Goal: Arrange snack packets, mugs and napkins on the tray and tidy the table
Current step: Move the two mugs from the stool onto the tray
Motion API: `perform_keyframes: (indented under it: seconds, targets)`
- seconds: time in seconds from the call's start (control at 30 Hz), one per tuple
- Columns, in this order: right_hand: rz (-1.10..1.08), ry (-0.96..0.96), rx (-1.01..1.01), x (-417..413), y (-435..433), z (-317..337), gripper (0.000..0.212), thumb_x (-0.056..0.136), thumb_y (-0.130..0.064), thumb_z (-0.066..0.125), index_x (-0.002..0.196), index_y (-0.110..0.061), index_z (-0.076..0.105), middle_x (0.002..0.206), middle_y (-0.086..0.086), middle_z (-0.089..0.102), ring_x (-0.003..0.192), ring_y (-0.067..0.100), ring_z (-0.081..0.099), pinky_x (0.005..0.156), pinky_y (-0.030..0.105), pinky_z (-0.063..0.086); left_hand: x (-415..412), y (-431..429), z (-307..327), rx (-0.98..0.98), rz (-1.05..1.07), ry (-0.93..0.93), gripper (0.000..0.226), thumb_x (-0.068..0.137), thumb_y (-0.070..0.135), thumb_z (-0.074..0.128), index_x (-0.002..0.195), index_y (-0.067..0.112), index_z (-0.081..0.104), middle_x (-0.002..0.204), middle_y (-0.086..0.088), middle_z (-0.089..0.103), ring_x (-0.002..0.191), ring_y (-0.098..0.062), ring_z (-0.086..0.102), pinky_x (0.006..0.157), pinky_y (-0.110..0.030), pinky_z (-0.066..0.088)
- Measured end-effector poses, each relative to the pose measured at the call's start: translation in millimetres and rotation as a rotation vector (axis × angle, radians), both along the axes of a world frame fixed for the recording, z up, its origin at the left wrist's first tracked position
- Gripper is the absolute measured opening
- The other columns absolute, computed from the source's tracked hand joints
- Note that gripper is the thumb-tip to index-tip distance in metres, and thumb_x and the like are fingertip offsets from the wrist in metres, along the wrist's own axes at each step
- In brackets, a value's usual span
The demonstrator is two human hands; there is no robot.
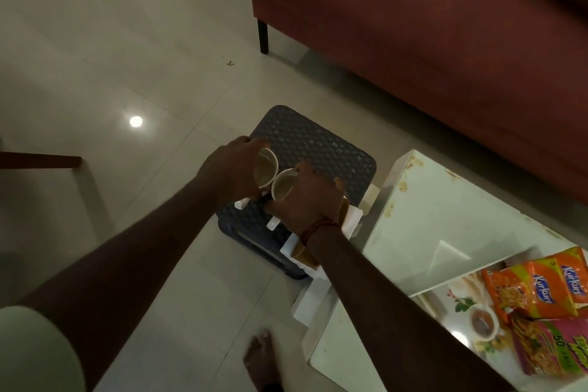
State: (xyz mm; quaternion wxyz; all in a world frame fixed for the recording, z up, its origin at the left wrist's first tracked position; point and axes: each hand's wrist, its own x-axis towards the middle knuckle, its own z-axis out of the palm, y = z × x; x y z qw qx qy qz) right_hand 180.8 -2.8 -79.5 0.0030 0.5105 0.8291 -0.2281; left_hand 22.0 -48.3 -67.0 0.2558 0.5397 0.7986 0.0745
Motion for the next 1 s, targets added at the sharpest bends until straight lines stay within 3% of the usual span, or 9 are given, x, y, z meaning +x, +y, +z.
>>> perform_keyframes:
  seconds: [0.17, 0.43, 0.63, 0.73, 0.83, 0.9, 1.0]
  targets:
    - [0.007, 0.087, -0.023, 4.9, -0.8, 28.8, 0.065, 0.062, -0.069, 0.069, 0.111, -0.029, 0.054, 0.096, -0.011, 0.068, 0.094, 0.016, 0.064, 0.11, 0.051, 0.029, -5.2, -10.4, 30.4, 0.033, 0.043, 0.028, 0.092, 0.046, 0.039, 0.091, 0.126, 0.02, 0.049, 0.112, -0.008, 0.065, 0.089, -0.022, 0.061, 0.075, -0.038, 0.054]
    - [0.013, 0.226, -0.066, 57.8, 2.9, 117.2, 0.068, 0.061, -0.07, 0.067, 0.116, -0.033, 0.053, 0.101, -0.019, 0.062, 0.092, 0.005, 0.056, 0.105, 0.052, 0.036, 27.8, -18.5, 105.2, 0.11, -0.024, 0.104, 0.094, 0.042, 0.038, 0.093, 0.126, 0.023, 0.051, 0.108, -0.003, 0.067, 0.081, -0.014, 0.055, 0.057, -0.019, 0.035]
    - [-0.023, 0.176, -0.037, 133.1, 3.1, 158.0, 0.065, 0.059, -0.075, 0.066, 0.111, -0.041, 0.048, 0.095, -0.027, 0.05, 0.087, -0.001, 0.05, 0.1, 0.045, 0.042, 84.2, -0.7, 138.6, 0.185, -0.091, 0.065, 0.093, 0.037, 0.07, 0.063, 0.123, 0.037, 0.048, 0.097, 0.016, 0.057, 0.074, -0.003, 0.051, 0.057, -0.012, 0.032]
    - [-0.079, 0.164, -0.01, 176.3, 4.1, 166.5, 0.071, 0.056, -0.079, 0.055, 0.113, -0.037, 0.051, 0.095, -0.023, 0.053, 0.086, 0.002, 0.053, 0.093, 0.043, 0.048, 122.0, 15.3, 133.1, 0.163, -0.133, 0.081, 0.09, 0.037, 0.069, 0.063, 0.121, 0.042, 0.045, 0.103, 0.017, 0.055, 0.086, -0.011, 0.057, 0.065, -0.025, 0.046]
    - [-0.135, 0.141, -0.031, 222.9, 5.7, 165.0, 0.076, 0.055, -0.074, 0.064, 0.12, -0.036, 0.049, 0.105, -0.019, 0.061, 0.087, 0.004, 0.054, 0.075, 0.026, 0.05, 165.5, 29.4, 125.2, 0.17, -0.189, 0.075, 0.091, 0.036, 0.066, 0.064, 0.12, 0.039, 0.046, 0.109, 0.007, 0.06, 0.092, -0.02, 0.06, 0.075, -0.039, 0.054]
    - [-0.186, 0.114, -0.048, 256.0, 6.5, 160.9, 0.079, 0.054, -0.07, 0.069, 0.122, -0.038, 0.046, 0.107, -0.02, 0.059, 0.088, 0.002, 0.051, 0.065, 0.016, 0.04, 199.0, 38.1, 121.3, 0.153, -0.233, 0.025, 0.089, 0.039, 0.061, 0.066, 0.123, 0.04, 0.043, 0.113, 0.008, 0.06, 0.095, -0.019, 0.06, 0.077, -0.038, 0.054]
    - [-0.271, 0.068, -0.036, 298.8, 6.4, 151.0, 0.081, 0.048, -0.066, 0.068, 0.122, -0.039, 0.048, 0.104, -0.018, 0.061, 0.087, 0.006, 0.054, 0.063, 0.022, 0.04, 247.1, 46.6, 114.0, 0.136, -0.285, -0.056, 0.09, 0.042, 0.048, 0.074, 0.124, 0.039, 0.04, 0.119, 0.002, 0.059, 0.101, -0.022, 0.06, 0.081, -0.037, 0.052]
